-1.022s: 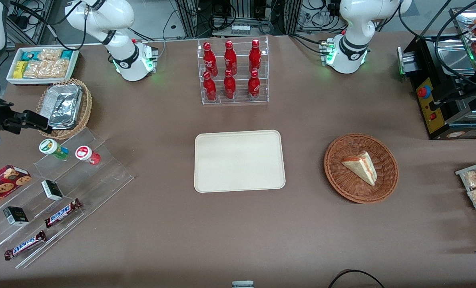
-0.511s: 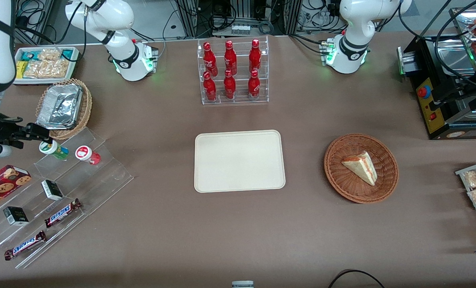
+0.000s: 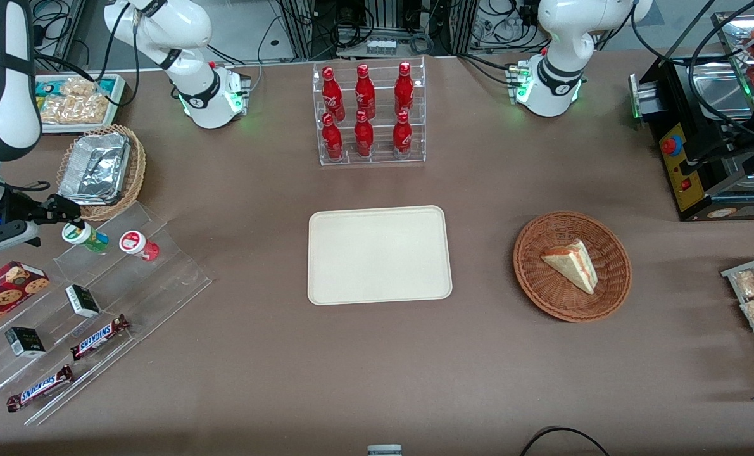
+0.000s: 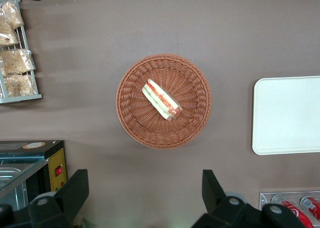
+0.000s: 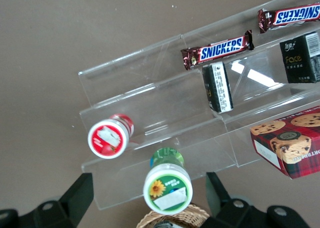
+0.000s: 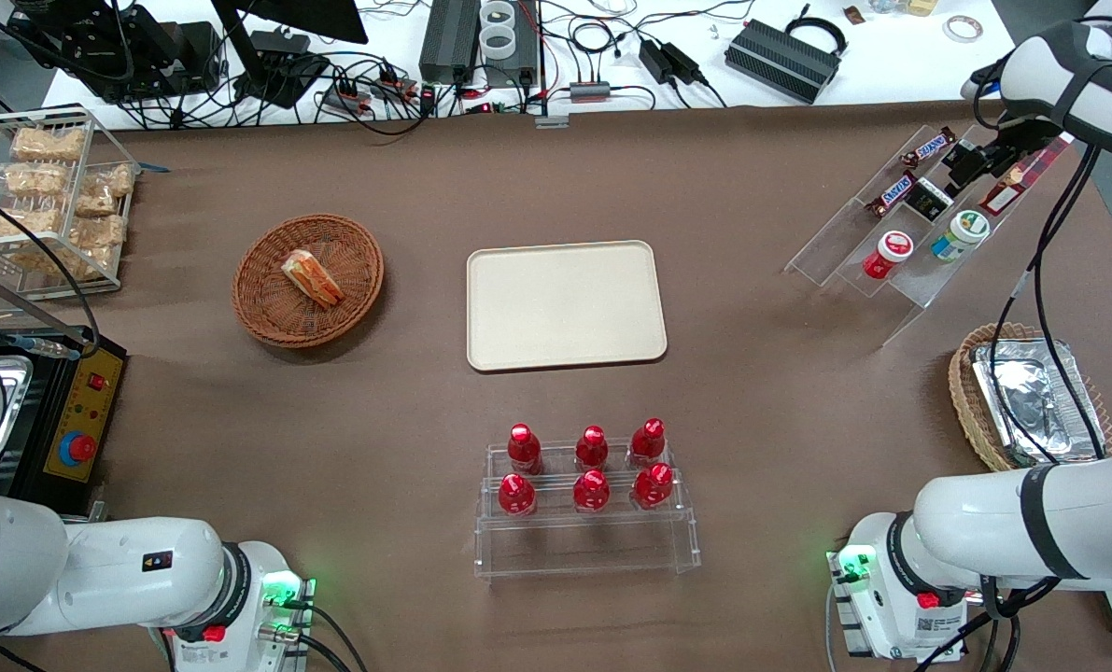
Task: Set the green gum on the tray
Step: 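Move the right gripper down over the green-capped gum bottle on the stand, then close the right gripper around the green-capped gum bottle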
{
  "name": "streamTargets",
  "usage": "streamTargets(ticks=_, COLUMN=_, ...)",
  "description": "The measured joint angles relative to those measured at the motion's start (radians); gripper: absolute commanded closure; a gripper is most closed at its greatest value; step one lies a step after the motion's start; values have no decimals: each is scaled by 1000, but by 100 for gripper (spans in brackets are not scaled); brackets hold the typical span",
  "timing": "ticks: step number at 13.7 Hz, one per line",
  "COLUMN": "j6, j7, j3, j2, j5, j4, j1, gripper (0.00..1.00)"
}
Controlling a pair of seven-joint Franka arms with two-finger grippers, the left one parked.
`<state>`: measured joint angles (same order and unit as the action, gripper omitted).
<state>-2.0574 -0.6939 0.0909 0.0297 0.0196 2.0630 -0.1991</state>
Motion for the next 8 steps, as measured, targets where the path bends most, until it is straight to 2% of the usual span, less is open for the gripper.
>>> streamTargets(ticks=8, j6=-127, j7=-95, j3=5, j2=27, j5=2, j4=126, j1=-32, gripper=0)
